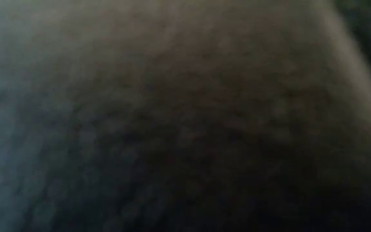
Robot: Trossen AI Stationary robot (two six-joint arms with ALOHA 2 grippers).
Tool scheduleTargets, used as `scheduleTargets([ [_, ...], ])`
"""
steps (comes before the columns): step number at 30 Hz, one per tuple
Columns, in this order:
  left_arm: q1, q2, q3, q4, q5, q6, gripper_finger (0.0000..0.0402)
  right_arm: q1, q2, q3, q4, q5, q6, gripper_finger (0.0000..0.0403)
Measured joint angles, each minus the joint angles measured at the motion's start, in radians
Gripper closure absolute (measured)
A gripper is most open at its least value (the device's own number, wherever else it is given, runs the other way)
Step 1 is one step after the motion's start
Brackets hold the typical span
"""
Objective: Pick and place slides into the shelf
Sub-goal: Put the black slipper under the shelf
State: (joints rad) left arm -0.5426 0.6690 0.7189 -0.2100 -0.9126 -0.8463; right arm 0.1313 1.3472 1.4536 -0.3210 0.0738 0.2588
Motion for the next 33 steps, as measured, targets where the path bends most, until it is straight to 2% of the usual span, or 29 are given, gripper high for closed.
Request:
scheduleTargets([
  [8, 0.0, 0.024, 0.002, 0.008, 0.011, -0.005, 0.0366, -0.032, 0.005, -0.003, 0.005, -0.014, 0.034, 0.0215],
  [12, 0.0, 0.03, 0.002, 0.005, 0.011, -0.003, 0.0366, -0.041, 0.003, -0.002, 0.011, -0.031, 0.039, 0.0209],
  [22, 0.0, 0.03, 0.002, 0.001, 0.006, 0.003, 0.0366, -0.042, 0.002, -0.002, 0.01, -0.038, 0.065, 0.0276],
  [30, 0.0, 0.03, 0.001, -0.003, 0.006, 0.028, 0.0366, -0.056, 0.002, -0.002, -0.048, -0.03, 0.174, 0.0318],
  [33, 0.0, 0.03, 0.001, -0.003, 0.006, 0.03, 0.034, -0.057, 0.001, -0.002, -0.051, -0.029, 0.187, 0.0338],
])
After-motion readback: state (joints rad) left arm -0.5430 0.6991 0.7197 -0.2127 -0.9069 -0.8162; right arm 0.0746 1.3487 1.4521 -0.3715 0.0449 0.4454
